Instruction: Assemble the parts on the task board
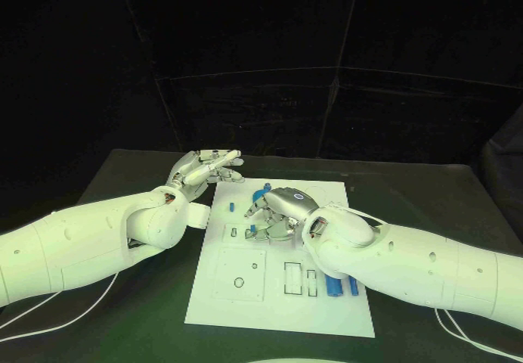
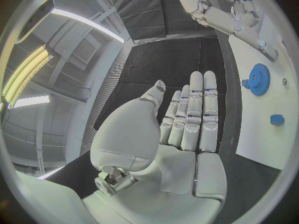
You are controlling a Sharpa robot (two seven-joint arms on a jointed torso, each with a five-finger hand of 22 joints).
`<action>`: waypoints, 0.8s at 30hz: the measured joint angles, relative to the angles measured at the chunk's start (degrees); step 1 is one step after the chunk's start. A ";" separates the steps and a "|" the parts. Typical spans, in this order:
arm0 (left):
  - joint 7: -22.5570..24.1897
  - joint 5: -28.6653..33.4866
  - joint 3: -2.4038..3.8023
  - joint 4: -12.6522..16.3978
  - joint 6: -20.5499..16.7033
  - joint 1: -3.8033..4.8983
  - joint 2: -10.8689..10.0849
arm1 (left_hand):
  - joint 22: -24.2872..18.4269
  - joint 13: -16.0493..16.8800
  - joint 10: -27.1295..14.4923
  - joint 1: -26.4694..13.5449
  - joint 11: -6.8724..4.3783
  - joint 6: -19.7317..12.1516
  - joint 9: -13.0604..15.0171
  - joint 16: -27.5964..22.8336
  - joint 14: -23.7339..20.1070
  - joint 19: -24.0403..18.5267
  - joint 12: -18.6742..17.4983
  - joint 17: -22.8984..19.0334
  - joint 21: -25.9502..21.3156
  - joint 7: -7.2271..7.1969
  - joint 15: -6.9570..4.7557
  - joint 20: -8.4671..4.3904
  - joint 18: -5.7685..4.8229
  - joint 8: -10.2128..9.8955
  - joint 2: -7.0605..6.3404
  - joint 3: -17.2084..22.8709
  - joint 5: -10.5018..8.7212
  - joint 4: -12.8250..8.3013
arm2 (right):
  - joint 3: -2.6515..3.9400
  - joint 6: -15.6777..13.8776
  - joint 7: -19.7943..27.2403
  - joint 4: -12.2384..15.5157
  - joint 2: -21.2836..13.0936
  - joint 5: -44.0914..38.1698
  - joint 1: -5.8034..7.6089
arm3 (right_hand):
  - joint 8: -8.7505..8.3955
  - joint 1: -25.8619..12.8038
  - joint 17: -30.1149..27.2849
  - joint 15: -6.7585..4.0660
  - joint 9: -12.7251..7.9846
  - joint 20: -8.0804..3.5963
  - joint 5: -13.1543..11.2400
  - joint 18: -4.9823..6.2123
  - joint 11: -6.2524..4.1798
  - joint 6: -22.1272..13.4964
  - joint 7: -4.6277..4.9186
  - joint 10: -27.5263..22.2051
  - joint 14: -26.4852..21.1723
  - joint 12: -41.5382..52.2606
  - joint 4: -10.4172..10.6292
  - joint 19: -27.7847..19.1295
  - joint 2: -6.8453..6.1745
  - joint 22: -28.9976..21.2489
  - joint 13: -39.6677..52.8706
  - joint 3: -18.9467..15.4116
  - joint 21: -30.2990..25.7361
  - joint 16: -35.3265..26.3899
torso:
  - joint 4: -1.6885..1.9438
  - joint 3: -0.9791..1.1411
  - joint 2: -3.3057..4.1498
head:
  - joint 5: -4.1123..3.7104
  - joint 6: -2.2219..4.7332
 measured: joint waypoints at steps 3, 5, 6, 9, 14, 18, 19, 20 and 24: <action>-0.30 -0.40 0.00 -0.14 -0.02 0.00 -0.10 | 1.11 0.08 1.34 0.00 -0.49 0.42 0.00 2.23 3.12 2.57 0.00 1.87 2.26 -0.42 -0.91 -0.91 0.00 0.00 0.00 -0.14 0.00 -0.14 | 0.01 -0.85 2.46 2.40 -2.37 0.76 0.26 | 0.00 1.24 -0.12 0.00 0.00 0.01 0.00 0.00 0.21 -0.01 -0.01 -0.20 0.00 0.00 1.30 -0.01 0.41 -0.25 -0.20 -2.23 -0.21 -0.30 | -0.07 -0.01 -0.04 | 0.07 0.15; -0.67 -0.93 0.00 -0.16 -0.06 0.00 -0.23 | 2.04 0.34 2.86 -0.23 -0.95 1.00 0.00 4.20 5.23 4.25 0.03 3.49 4.04 -0.70 -1.57 -1.58 0.01 0.00 0.23 -0.11 0.00 -0.30 | 0.02 -1.34 4.22 4.33 -4.33 1.63 0.72 | 0.00 2.14 -0.12 0.00 0.00 0.01 0.00 0.00 0.21 -0.21 0.19 -0.20 0.00 0.26 1.63 -0.01 0.95 -0.25 -0.21 -2.87 -0.21 -0.30 | -0.13 0.00 -0.08 | 0.13 0.26; -0.89 -1.24 0.00 -0.16 -0.08 0.00 -0.32 | 2.52 0.52 3.90 -0.49 -1.23 1.49 0.05 5.28 6.32 5.10 0.47 4.31 4.95 -0.80 -1.88 -1.96 0.01 0.00 0.21 -0.11 0.00 -0.29 | 0.03 -1.50 5.01 5.15 -5.20 2.17 1.02 | 0.00 2.77 -0.14 0.00 0.00 0.01 0.00 0.00 0.21 -0.21 0.19 -0.20 0.00 0.32 1.65 -0.01 1.14 -0.25 -0.21 -2.89 -0.21 -0.30 | -0.16 0.02 -0.11 | 0.17 0.31; -2.12 -2.75 0.00 -0.12 -0.13 0.00 -0.70 | 4.22 1.29 7.15 -1.23 -2.18 3.15 0.34 9.09 9.20 7.88 1.89 7.22 8.09 -1.49 -2.96 -2.99 0.01 0.29 -0.52 -0.30 0.00 -0.43 | 0.07 -1.63 7.58 7.54 -8.17 5.24 2.57 | 0.00 4.00 -0.96 0.00 0.02 0.33 0.00 -0.01 -0.11 -0.21 0.19 -0.52 0.00 0.32 1.65 -0.33 2.21 -0.99 -0.52 -2.89 -0.70 -1.21 | -0.23 0.10 -0.23 | 0.22 0.40; -6.55 -7.21 -0.03 -0.10 -0.13 0.75 -1.24 | 9.17 4.55 12.35 -2.54 -4.14 5.04 0.74 33.09 12.19 11.33 5.99 29.99 15.96 -2.97 -4.71 -5.25 0.01 0.94 -1.32 -1.59 0.00 -0.08 | 0.67 -0.78 10.31 9.20 -13.00 14.08 5.87 | 0.00 4.68 -1.52 0.00 0.07 0.11 0.28 -0.01 -0.11 -0.21 0.19 -0.91 0.00 -0.03 1.65 -0.71 2.89 -1.76 -1.06 -2.89 -0.94 -1.63 | -0.37 0.23 -0.74 | 0.46 0.27; -12.32 -12.30 0.01 -0.11 -0.08 1.88 -1.32 | 24.81 9.99 14.59 -3.22 -5.39 6.16 1.58 53.92 12.41 14.55 12.72 50.93 29.64 -4.10 -5.79 -6.30 -0.89 2.78 -1.42 -2.50 0.00 -0.15 | 1.81 0.06 11.25 9.91 -16.36 20.74 7.07 | 0.30 5.00 -1.61 0.00 0.06 0.11 0.28 -0.01 -0.11 -0.21 0.19 -0.91 0.00 -0.03 1.65 -0.71 3.21 -1.88 -1.21 -2.89 -0.94 -1.63 | -0.50 0.39 -1.29 | 0.67 0.10; -14.03 -13.69 0.01 -0.12 -0.01 2.16 -1.33 | 29.48 12.87 14.78 -4.11 -5.87 6.47 2.05 59.27 12.38 15.42 16.27 56.24 33.59 -4.41 -6.21 -6.66 -1.31 3.77 -1.45 -3.26 -0.33 0.17 | 1.95 0.19 11.38 9.97 -17.00 22.05 7.30 | 0.30 5.05 -1.61 0.00 0.06 0.11 0.28 -0.01 -0.11 -0.21 0.19 -0.91 0.00 -0.03 1.64 -0.71 3.26 -1.88 -1.21 -2.90 -0.94 -1.63 | -0.53 0.44 -1.41 | 0.70 0.03; -16.43 -15.60 0.01 -0.14 0.17 2.53 -1.35 | 30.93 14.03 14.64 -4.62 -6.11 6.55 2.23 60.90 12.40 15.58 17.71 57.46 34.84 -4.49 -6.21 -6.82 -1.31 4.16 -1.42 -3.55 -0.43 0.46 | 2.11 0.38 11.53 10.07 -17.83 23.65 7.56 | 0.30 5.05 -1.67 -0.01 0.06 0.11 0.33 -0.01 -0.11 -0.06 0.03 -0.91 0.00 -0.03 1.48 -0.71 3.26 -1.88 -1.21 -3.05 -0.94 -1.66 | -0.54 0.49 -1.52 | 0.76 0.00; -25.83 -22.52 0.01 -0.15 2.28 4.02 -1.14 | 36.28 21.43 13.54 -11.32 -6.79 7.04 3.73 67.09 12.32 15.98 26.52 58.98 39.28 -5.24 -6.72 -7.23 -1.31 6.81 -0.19 -7.09 -0.27 5.49 | 2.33 0.85 11.73 10.00 -20.05 27.81 8.21 | 0.30 5.28 -1.87 -0.01 0.12 0.11 0.73 -0.01 -0.11 0.00 -0.03 -0.91 0.00 -0.03 1.49 -0.71 3.49 -2.07 -1.21 -3.04 -1.18 -1.88 | -0.64 0.74 -2.04 | 1.09 -0.35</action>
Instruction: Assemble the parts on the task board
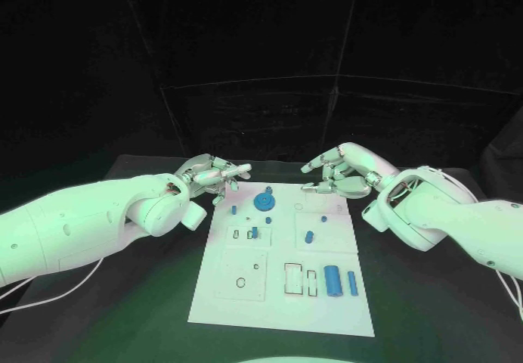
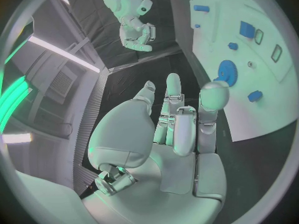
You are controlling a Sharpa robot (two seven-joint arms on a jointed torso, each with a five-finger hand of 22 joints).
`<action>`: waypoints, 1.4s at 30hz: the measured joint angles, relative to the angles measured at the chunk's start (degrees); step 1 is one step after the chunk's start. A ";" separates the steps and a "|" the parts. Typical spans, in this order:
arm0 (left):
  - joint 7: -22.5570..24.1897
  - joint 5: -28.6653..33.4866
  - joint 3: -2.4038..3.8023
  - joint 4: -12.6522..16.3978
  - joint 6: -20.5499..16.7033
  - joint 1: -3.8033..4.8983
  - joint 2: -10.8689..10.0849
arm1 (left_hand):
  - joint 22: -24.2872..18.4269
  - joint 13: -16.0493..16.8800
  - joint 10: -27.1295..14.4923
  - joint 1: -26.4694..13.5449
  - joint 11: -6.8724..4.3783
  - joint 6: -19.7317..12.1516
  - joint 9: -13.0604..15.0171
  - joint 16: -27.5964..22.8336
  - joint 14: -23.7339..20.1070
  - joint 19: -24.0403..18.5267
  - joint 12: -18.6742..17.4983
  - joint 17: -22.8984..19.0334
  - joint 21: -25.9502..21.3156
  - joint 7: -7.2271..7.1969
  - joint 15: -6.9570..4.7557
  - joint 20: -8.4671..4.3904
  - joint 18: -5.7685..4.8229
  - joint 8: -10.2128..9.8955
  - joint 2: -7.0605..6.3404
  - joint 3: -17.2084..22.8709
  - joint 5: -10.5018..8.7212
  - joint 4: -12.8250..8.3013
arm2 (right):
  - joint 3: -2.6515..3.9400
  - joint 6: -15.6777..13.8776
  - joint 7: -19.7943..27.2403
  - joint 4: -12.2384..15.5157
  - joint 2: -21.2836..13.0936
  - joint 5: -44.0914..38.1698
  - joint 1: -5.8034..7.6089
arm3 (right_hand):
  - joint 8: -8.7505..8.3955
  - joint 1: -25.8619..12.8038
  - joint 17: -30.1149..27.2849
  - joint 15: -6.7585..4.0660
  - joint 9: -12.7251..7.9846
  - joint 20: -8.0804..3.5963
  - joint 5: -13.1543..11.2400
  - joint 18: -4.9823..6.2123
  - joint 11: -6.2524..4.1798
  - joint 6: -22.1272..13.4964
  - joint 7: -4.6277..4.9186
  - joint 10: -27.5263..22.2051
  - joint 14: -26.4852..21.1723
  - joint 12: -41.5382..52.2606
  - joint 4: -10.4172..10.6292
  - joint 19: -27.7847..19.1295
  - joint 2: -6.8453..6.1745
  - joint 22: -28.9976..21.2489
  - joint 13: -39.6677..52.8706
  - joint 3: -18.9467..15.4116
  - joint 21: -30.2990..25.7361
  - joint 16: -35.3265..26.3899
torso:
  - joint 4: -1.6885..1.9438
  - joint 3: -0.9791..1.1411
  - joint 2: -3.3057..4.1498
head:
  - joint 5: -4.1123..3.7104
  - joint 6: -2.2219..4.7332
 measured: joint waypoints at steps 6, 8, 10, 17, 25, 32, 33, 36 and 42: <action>-15.38 -12.61 0.01 -0.38 7.74 2.35 2.00 | 5.21 16.64 -3.99 -2.31 -0.35 -1.05 4.05 3.77 -0.12 0.82 17.11 0.00 3.89 -1.24 -0.94 -0.82 -0.87 5.74 0.83 -6.54 0.00 6.44 | 0.16 0.40 -0.07 -1.11 -2.11 3.83 0.54 | 0.35 0.22 -0.33 0.00 0.00 -0.21 0.51 0.00 0.00 0.00 0.00 0.00 0.00 0.00 0.00 -0.21 0.22 -0.28 -0.16 0.00 -0.04 -0.34 | -0.16 0.33 -0.68 | 0.30 -0.46; -19.94 -17.46 -0.01 -1.32 11.00 3.09 3.55 | 7.30 20.31 -3.57 -1.81 -0.77 -1.32 5.40 5.06 0.10 1.47 20.65 0.00 5.30 -1.52 -1.13 -0.98 -1.69 7.51 1.29 -7.68 0.00 7.29 | 0.16 0.55 -0.17 -1.56 -2.44 4.73 0.61 | 0.35 0.22 -0.53 0.00 0.00 -0.21 0.96 -0.01 0.00 0.20 -0.20 0.00 0.00 -0.33 -0.16 -0.21 0.22 -0.46 -0.34 -0.16 -0.04 -0.59 | -0.18 0.42 -0.87 | 0.36 -0.57; -23.64 -22.00 -0.18 -2.68 13.95 3.80 5.44 | 8.68 22.53 -3.25 -0.99 -1.09 -1.36 6.67 5.79 0.09 1.81 22.78 -0.01 6.18 -1.55 -1.15 -1.22 -1.73 9.07 1.42 -8.50 0.00 7.64 | 0.16 0.72 -0.33 -1.99 -2.55 5.43 0.64 | 0.36 0.22 -0.70 0.00 0.00 -0.01 0.96 -0.01 -0.13 0.20 -0.20 -0.13 0.00 -0.37 -0.16 -0.41 0.22 -0.69 -0.49 -0.16 -0.36 -0.72 | -0.21 0.52 -1.06 | 0.41 -0.76; -30.18 -31.11 -1.72 -6.32 19.78 4.92 10.32 | 12.18 26.28 -2.93 -0.08 -1.40 -2.38 10.18 6.89 0.10 2.56 26.31 -0.01 8.33 -2.57 -1.54 -1.55 -1.72 12.90 2.34 -10.34 0.00 8.01 | 0.16 1.22 -0.72 -3.10 -2.18 6.74 0.69 | 0.36 0.31 -1.34 0.00 -0.01 -0.02 1.62 0.00 -0.01 0.20 -0.20 -0.43 0.00 -0.89 -0.32 -0.84 0.31 -1.47 -1.16 -0.31 -0.58 -1.25 | -0.33 0.76 -1.38 | 0.63 -1.15; -33.30 -35.89 -2.61 -8.67 22.64 5.55 13.79 | 17.51 30.00 -2.18 0.40 -2.14 -4.83 15.11 8.01 0.10 4.12 29.62 -0.01 11.93 -2.94 -1.94 -1.97 -2.66 17.65 2.82 -13.23 0.00 8.08 | 0.15 1.85 -1.13 -4.17 -1.60 7.63 0.69 | 0.36 0.05 -1.81 0.00 -0.01 -0.22 3.28 0.00 -0.21 0.20 -0.20 -0.62 0.00 -1.52 0.04 -1.04 0.85 -2.08 -1.84 -0.99 -1.07 -1.92 | -0.34 0.79 -1.40 | 0.69 -1.42; -34.68 -37.92 -3.24 -9.65 25.14 5.65 15.53 | 18.66 30.68 -2.11 0.04 -2.21 -5.64 16.77 8.01 0.10 4.17 30.13 -0.02 12.36 -3.15 -1.94 -1.93 -2.66 18.71 3.18 -14.15 0.00 7.92 | 0.13 2.35 -1.43 -4.65 -1.32 8.09 0.69 | 0.61 0.13 -1.98 0.00 -0.01 -0.22 4.93 0.00 -0.20 0.20 -0.20 -0.62 0.00 -1.77 0.24 -1.04 1.22 -2.37 -2.27 -1.57 -1.18 -2.22 | -0.34 0.75 -1.30 | 0.69 -1.76; -34.79 -38.10 -3.32 -9.79 25.48 5.65 15.70 | 18.74 30.73 -2.11 0.04 -2.21 -5.64 16.88 8.01 0.10 4.17 30.13 -0.02 12.59 -3.15 -1.94 -1.93 -2.66 18.98 3.18 -14.15 0.00 7.92 | 0.13 2.41 -1.46 -4.67 -1.28 8.12 0.69 | 0.61 0.13 -1.98 0.00 -0.01 -0.22 5.19 0.00 -0.20 0.20 -0.20 -0.62 0.00 -1.77 0.12 -1.04 1.22 -2.40 -2.31 -1.70 -1.30 -2.23 | -0.34 0.74 -1.30 | 0.69 -1.81; -35.14 -38.65 -3.52 -10.24 26.64 5.65 16.21 | 18.78 30.73 -2.11 0.04 -2.21 -5.84 17.02 8.01 0.10 4.17 30.13 -0.02 12.60 -2.94 -1.94 -1.93 -2.66 18.98 3.18 -14.31 0.00 8.08 | 0.13 2.58 -1.56 -4.74 -1.16 8.24 0.69 | 0.61 0.13 -2.09 0.00 -0.01 -0.22 5.58 0.00 -0.22 0.20 -0.20 -0.63 0.00 -1.99 0.14 -1.04 1.22 -2.56 -2.49 -1.72 -1.30 -2.23 | -0.34 0.74 -1.29 | 0.71 -1.92; -35.64 -39.54 -3.84 -10.84 28.86 5.65 16.87 | 18.96 30.81 -2.11 0.07 -2.20 -6.05 17.42 8.01 0.10 4.17 30.13 -0.02 12.60 -3.15 -1.94 -1.93 -2.66 19.37 3.21 -14.47 0.00 7.91 | 0.13 2.85 -1.77 -4.90 -1.04 8.38 0.69 | 0.61 0.37 -2.17 0.00 -0.02 -0.22 6.14 0.00 -0.41 0.20 -0.20 -0.82 0.00 -1.99 0.14 -1.04 1.45 -2.66 -2.55 -1.72 -1.31 -2.23 | -0.34 0.70 -1.27 | 0.79 -2.10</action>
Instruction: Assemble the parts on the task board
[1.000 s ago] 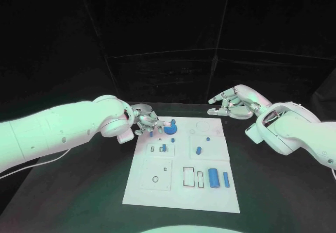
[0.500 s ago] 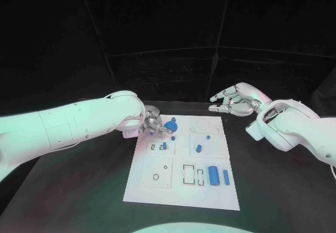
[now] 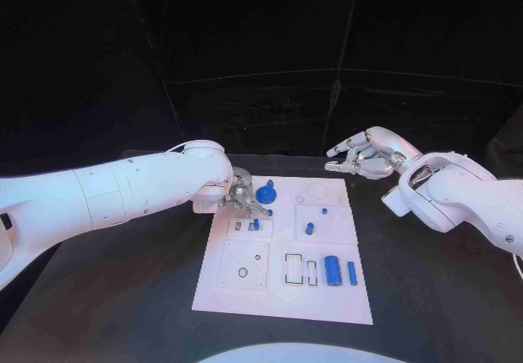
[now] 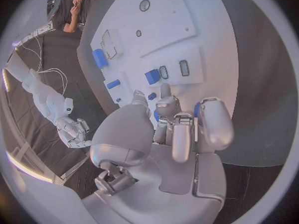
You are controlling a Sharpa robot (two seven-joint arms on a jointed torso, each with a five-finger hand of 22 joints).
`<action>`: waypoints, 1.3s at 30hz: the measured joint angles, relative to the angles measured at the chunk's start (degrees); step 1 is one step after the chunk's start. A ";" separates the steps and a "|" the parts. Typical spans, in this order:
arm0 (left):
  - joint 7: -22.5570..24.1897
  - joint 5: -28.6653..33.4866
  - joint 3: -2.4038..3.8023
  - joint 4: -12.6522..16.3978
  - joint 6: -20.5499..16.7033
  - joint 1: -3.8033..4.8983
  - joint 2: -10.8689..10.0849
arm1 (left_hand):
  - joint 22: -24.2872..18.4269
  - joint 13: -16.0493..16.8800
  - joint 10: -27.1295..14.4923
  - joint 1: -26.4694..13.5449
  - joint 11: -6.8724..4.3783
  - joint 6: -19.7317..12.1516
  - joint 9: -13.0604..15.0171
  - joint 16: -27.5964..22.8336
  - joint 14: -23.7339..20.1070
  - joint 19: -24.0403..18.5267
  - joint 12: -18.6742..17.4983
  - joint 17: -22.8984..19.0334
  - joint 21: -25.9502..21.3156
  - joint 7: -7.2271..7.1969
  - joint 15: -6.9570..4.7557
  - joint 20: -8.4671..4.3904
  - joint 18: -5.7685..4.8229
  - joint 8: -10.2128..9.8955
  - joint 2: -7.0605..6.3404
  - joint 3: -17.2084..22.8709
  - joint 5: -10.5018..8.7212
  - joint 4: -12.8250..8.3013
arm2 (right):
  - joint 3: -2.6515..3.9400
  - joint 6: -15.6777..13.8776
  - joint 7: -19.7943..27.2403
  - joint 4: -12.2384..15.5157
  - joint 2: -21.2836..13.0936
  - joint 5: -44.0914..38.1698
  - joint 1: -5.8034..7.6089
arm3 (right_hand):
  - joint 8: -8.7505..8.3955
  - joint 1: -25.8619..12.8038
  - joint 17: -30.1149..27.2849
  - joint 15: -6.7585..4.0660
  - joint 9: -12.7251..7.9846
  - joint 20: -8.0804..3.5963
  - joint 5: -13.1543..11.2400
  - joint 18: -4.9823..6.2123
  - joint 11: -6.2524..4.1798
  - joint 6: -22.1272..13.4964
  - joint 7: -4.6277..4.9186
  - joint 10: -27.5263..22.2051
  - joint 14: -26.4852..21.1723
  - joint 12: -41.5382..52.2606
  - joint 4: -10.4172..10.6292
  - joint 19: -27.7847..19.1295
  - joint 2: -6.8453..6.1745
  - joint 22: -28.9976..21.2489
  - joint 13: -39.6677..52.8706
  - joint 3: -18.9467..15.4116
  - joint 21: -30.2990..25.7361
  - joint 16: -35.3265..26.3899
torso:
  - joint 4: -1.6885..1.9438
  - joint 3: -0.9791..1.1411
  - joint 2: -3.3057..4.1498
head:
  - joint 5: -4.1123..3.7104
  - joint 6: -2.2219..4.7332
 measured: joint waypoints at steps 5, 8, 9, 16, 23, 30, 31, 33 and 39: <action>-0.23 -0.44 -0.25 -0.19 1.25 0.00 0.55 | 0.11 0.07 0.00 0.28 0.00 -0.33 0.42 0.00 0.00 0.00 0.00 0.00 0.00 0.08 0.00 0.00 0.00 0.28 0.28 0.00 0.00 0.00 | 0.00 0.14 -0.11 -0.01 0.17 0.06 0.00 | 0.00 0.06 -0.11 0.00 0.00 -0.20 0.74 0.00 0.00 0.00 0.00 0.00 0.00 0.00 -0.16 -0.20 0.06 -0.26 -0.23 -0.16 -0.21 -0.24 | 0.02 -0.01 0.03 | 0.07 -0.09; -0.29 -0.61 -0.33 -0.28 1.86 0.00 0.74 | 0.10 0.07 0.00 0.65 0.00 -0.41 0.64 0.00 0.00 0.00 0.00 0.00 0.00 -0.01 0.00 0.00 0.01 0.28 0.65 -0.16 0.00 -0.16 | 0.00 0.20 -0.15 0.12 0.22 0.08 0.00 | 0.00 0.31 -0.25 0.00 0.00 -0.20 1.04 0.00 0.12 0.00 0.00 -0.12 0.00 -0.23 -0.06 -0.20 0.30 -0.38 -0.36 -0.25 -0.21 -0.44 | 0.02 -0.01 0.04 | 0.11 -0.21; -0.31 -0.65 -0.33 -0.30 2.03 0.00 0.77 | 0.10 0.06 0.00 0.65 0.00 -0.41 0.68 0.00 0.00 0.00 0.00 0.00 0.00 -0.01 0.00 0.00 0.01 0.28 0.65 -0.16 0.00 -0.16 | 0.00 0.22 -0.16 0.14 0.26 0.08 0.00 | 0.00 0.31 -0.29 0.00 0.00 -0.20 1.22 0.00 0.21 0.00 0.00 -0.20 0.00 -0.23 0.00 -0.20 0.30 -0.44 -0.41 -0.31 -0.21 -0.55 | 0.02 -0.01 0.04 | 0.12 -0.22; -0.41 -0.88 -0.38 -0.45 3.11 0.00 0.94 | 0.35 0.14 0.00 1.26 0.00 -0.83 1.34 0.00 0.00 0.00 0.00 -0.01 0.22 0.00 0.00 0.00 0.00 0.90 1.26 0.09 0.00 -0.40 | 0.00 0.47 -0.33 0.48 0.42 0.10 0.00 | 0.00 0.31 -0.35 0.00 0.00 0.01 1.22 0.00 0.21 0.00 0.00 -0.20 0.00 -0.58 0.00 -0.41 0.30 -0.68 -0.62 -0.31 -0.57 -0.55 | 0.03 -0.01 0.04 | 0.04 -0.49; -0.45 -0.97 -0.40 -0.54 3.83 0.01 1.62 | 0.49 0.20 0.00 1.68 0.01 -1.23 1.95 0.00 0.00 -0.01 0.17 -0.01 0.22 0.00 0.00 0.01 0.01 1.34 1.68 0.18 0.00 -0.80 | 0.00 0.78 -0.48 0.56 0.70 0.12 -0.01 | 0.00 0.30 -0.47 0.00 -0.01 0.01 1.22 0.00 0.00 0.00 0.00 -0.41 0.00 -0.58 0.00 -0.41 0.30 -0.78 -0.78 -0.31 -0.57 -0.55 | 0.07 -0.02 0.04 | 0.16 -0.55; -0.47 -1.01 -0.44 -0.68 4.34 0.01 2.12 | 0.54 0.27 0.00 2.01 0.01 -1.43 2.37 0.00 0.00 -0.01 0.32 -0.01 0.43 0.20 0.01 0.01 0.01 1.56 2.01 0.33 0.00 -1.27 | 0.00 1.09 -0.67 0.59 0.81 0.13 -0.01 | 0.00 0.30 -0.60 0.00 0.00 -0.18 1.46 0.00 0.21 0.00 0.00 -0.62 0.00 -1.09 0.00 -0.60 0.29 -1.08 -1.19 -0.31 -0.57 -0.80 | 0.07 -0.03 0.04 | 0.30 -0.50; -0.47 -1.02 -0.44 -0.70 4.39 0.01 2.15 | 0.54 0.27 0.00 2.01 0.01 -1.43 2.45 0.00 0.00 -0.01 0.33 -0.01 0.44 0.20 0.01 0.00 0.01 1.56 2.01 0.39 0.00 -1.34 | 0.00 1.14 -0.71 0.59 0.83 0.13 -0.01 | 0.00 0.30 -0.60 0.00 -0.01 -0.18 1.46 -0.01 0.21 0.00 0.00 -0.62 0.00 -1.10 0.00 -0.60 0.29 -1.08 -1.19 -0.31 -0.57 -0.81 | 0.07 -0.03 0.04 | 0.30 -0.48; -0.47 -1.02 -0.46 -0.70 4.49 0.01 2.21 | 0.54 0.30 0.00 2.40 0.01 -1.64 2.65 0.00 0.00 -0.01 0.33 -0.01 0.44 0.00 0.01 0.01 0.01 1.64 2.40 0.67 0.00 -1.61 | 0.00 1.26 -0.81 0.59 0.89 0.13 -0.01 | 0.00 0.30 -0.60 0.00 0.00 -0.18 1.46 -0.01 0.21 0.00 0.00 -0.62 0.00 -1.09 0.00 -0.60 0.29 -1.14 -1.23 -0.31 -0.57 -0.81 | 0.07 -0.03 0.04 | 0.31 -0.44; -0.49 -1.04 -0.47 -0.70 4.85 0.01 2.35 | 0.69 0.39 0.00 3.17 0.01 -2.05 3.36 0.00 0.00 -0.01 0.33 -0.01 0.44 -0.01 0.01 0.01 0.01 2.08 3.17 1.30 0.00 -2.57 | -0.01 1.55 -1.05 0.60 1.02 0.10 -0.01 | 0.00 0.47 -0.59 0.00 -0.01 -0.18 1.46 -0.01 0.22 0.00 0.00 -0.62 0.00 -1.09 0.00 -0.60 0.46 -1.14 -1.23 -0.31 -0.57 -0.81 | 0.07 -0.04 0.04 | 0.34 -0.42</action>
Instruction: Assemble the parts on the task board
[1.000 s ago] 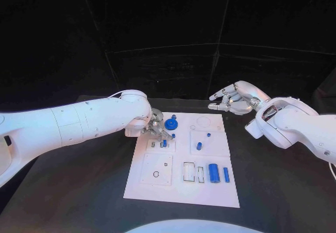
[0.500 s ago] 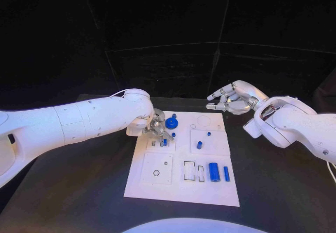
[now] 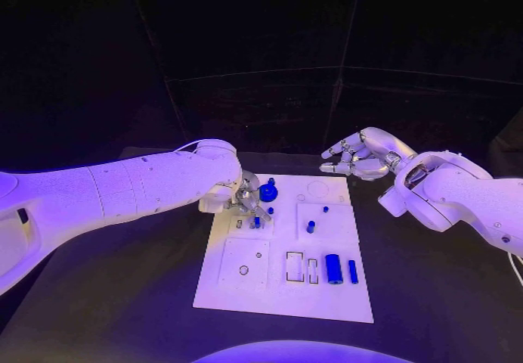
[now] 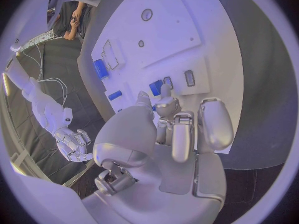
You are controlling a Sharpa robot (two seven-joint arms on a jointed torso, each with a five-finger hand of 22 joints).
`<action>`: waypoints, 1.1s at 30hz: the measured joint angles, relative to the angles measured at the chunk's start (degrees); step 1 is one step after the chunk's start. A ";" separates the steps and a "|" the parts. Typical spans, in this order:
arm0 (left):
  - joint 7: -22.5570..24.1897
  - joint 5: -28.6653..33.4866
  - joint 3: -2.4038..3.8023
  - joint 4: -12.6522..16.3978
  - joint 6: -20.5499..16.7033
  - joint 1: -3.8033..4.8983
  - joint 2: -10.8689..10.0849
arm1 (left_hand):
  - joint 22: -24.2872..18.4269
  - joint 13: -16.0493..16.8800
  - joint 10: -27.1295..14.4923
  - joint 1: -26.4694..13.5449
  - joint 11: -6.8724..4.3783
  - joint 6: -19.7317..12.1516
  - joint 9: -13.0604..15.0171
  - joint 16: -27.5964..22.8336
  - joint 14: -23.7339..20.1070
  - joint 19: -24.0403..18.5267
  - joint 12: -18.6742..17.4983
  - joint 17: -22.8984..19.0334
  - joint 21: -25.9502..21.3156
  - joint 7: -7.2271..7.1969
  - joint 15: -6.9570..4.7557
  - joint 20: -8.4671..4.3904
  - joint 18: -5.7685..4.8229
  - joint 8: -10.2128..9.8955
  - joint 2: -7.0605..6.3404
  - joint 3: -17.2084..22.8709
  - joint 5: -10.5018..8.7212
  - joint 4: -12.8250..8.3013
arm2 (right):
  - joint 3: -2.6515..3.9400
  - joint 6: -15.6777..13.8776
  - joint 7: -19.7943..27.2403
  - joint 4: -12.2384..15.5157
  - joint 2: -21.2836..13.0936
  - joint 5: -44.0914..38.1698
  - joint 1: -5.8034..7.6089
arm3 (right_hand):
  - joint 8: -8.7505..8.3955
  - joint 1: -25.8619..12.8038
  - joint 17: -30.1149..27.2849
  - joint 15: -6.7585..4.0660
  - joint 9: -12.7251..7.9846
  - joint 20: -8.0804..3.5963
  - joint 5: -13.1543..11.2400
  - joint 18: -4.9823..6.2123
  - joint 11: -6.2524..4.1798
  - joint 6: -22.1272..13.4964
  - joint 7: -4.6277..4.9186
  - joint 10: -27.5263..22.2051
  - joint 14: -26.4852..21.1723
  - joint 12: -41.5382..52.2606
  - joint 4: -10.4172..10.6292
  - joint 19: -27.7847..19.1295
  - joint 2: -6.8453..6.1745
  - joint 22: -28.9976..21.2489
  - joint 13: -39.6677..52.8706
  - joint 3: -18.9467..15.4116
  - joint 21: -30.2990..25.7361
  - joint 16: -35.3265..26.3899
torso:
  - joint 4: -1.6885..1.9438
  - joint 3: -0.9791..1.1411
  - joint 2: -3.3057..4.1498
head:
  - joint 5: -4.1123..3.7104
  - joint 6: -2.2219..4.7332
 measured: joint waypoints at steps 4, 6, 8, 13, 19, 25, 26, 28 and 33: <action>-0.01 -0.01 -0.02 0.00 0.26 0.00 0.09 | 0.07 0.08 0.00 0.56 0.00 -0.21 0.36 0.00 0.00 0.00 0.00 0.00 0.00 0.21 0.00 0.00 -0.01 0.23 0.12 0.53 0.00 -0.53 | 0.00 0.15 -0.13 0.00 0.07 -0.03 0.00 | 0.00 0.06 0.00 0.00 0.00 0.00 0.00 0.00 0.00 0.00 0.00 0.00 0.00 0.00 0.00 0.00 0.06 0.00 0.00 0.00 0.00 0.00 | 0.01 0.00 0.03 | 0.00 -0.09; -0.01 -0.01 -0.02 -0.07 0.38 0.00 0.18 | 0.07 0.07 0.00 0.65 0.00 -0.21 0.49 0.00 0.00 0.00 0.00 0.00 0.00 0.21 0.00 0.00 0.00 0.23 0.21 0.69 0.00 -0.68 | 0.00 0.20 -0.19 -0.04 0.10 -0.03 0.00 | 0.00 0.06 0.00 0.00 0.00 0.00 0.00 0.00 0.00 0.00 0.00 0.00 0.00 0.00 0.00 0.00 0.06 0.00 0.00 0.00 0.00 0.00 | 0.01 0.00 0.03 | 0.00 -0.10; -0.01 -0.02 -0.03 -0.16 0.47 0.00 0.25 | 0.07 0.08 0.00 0.97 0.00 -0.23 0.63 0.00 0.00 0.00 0.00 0.00 0.00 0.18 0.00 0.00 0.00 0.23 0.47 0.99 0.00 -0.99 | 0.00 0.25 -0.23 -0.09 0.14 -0.04 0.00 | 0.00 0.06 0.00 0.00 0.00 0.00 0.00 0.00 0.00 0.00 0.00 0.00 0.00 0.00 0.00 0.00 0.06 0.01 0.00 0.00 0.00 0.00 | 0.01 0.00 0.04 | 0.00 -0.11; -0.02 -0.03 -0.09 -0.26 0.67 0.00 0.38 | 0.07 0.15 0.00 2.14 0.00 -0.62 1.13 0.00 0.00 0.00 0.00 0.00 0.00 0.21 0.00 0.00 0.00 0.59 0.81 2.05 0.00 -2.05 | 0.00 0.40 -0.32 -0.14 0.23 -0.08 0.00 | 0.00 0.06 -0.07 0.00 0.00 0.00 0.00 0.00 0.00 0.00 0.00 0.00 0.00 0.00 0.00 0.00 0.06 0.01 0.01 0.00 0.00 0.00 | 0.01 0.00 0.07 | 0.00 -0.11; -0.03 -0.04 -0.14 -0.25 0.82 0.01 0.45 | 0.17 0.14 0.00 4.21 0.01 -1.13 1.79 0.00 0.00 0.00 0.00 0.00 0.00 0.10 0.00 0.00 0.00 0.81 0.74 3.66 0.00 -4.30 | 0.00 0.55 -0.39 -0.24 0.27 -0.15 0.00 | 0.00 0.06 -0.07 0.00 0.00 0.00 0.00 0.00 0.00 0.00 0.00 0.01 0.00 0.00 0.00 0.00 0.05 0.01 0.01 0.00 0.00 0.00 | 0.01 -0.01 0.07 | -0.04 -0.25; -0.03 -0.05 -0.17 -0.15 0.95 0.01 0.50 | 0.22 0.14 0.00 5.78 0.01 -1.34 2.14 0.00 0.00 0.00 0.00 0.00 0.00 -0.11 0.00 0.00 0.00 0.82 0.41 4.77 0.00 -6.03 | -0.01 0.64 -0.42 -0.36 0.36 -0.18 0.00 | 0.00 0.06 -0.13 0.00 0.00 0.00 0.00 0.00 0.00 0.00 0.00 0.01 0.00 0.00 0.00 0.00 0.06 -0.11 0.01 0.00 -0.22 0.00 | 0.01 -0.01 0.07 | -0.01 -0.30; -0.03 -0.05 -0.17 -0.14 0.95 0.01 0.51 | 0.24 0.14 0.00 6.30 0.01 -1.34 2.20 0.00 -0.13 0.00 0.00 0.00 0.00 -0.11 -0.13 0.00 0.00 0.82 0.40 5.17 0.00 -6.43 | -0.01 0.65 -0.43 -0.39 0.38 -0.19 0.00 | 0.00 0.06 -0.13 0.00 0.00 0.00 0.00 0.00 0.00 0.00 0.00 0.01 0.00 0.00 0.00 0.00 0.05 -0.11 0.01 0.00 -0.22 0.00 | 0.01 -0.01 0.07 | 0.00 -0.31; -0.03 -0.05 -0.18 -0.12 0.96 0.02 0.52 | 0.24 0.14 -0.22 7.26 -0.21 -1.55 2.25 0.00 -0.20 0.00 0.00 -0.01 0.00 -0.32 -0.22 0.00 0.00 0.82 0.47 6.00 -0.01 -7.26 | -0.01 0.67 -0.43 -0.43 0.41 -0.19 0.00 | 0.00 0.28 -0.13 0.00 0.00 0.00 0.00 0.00 0.00 0.00 0.00 0.01 0.00 0.00 0.00 0.00 0.27 -0.11 0.01 0.00 -0.22 0.00 | 0.01 -0.01 0.07 | 0.01 -0.34; -0.03 0.22 -0.13 0.28 0.72 0.17 0.25 | 0.08 -0.61 -1.06 11.44 -0.59 -2.89 1.87 0.00 -0.21 -0.31 -1.30 -0.01 0.00 -0.37 -0.62 -0.30 0.01 -0.21 1.29 9.25 -0.21 -10.29 | -0.01 0.71 -0.43 -0.60 0.49 -0.21 -0.01 | 0.00 0.28 -0.12 0.00 0.00 0.00 0.00 0.00 0.00 0.00 0.00 0.01 0.00 0.00 0.00 0.00 0.27 -0.11 0.01 0.00 -0.22 0.00 | 0.01 0.01 0.07 | 0.03 -0.37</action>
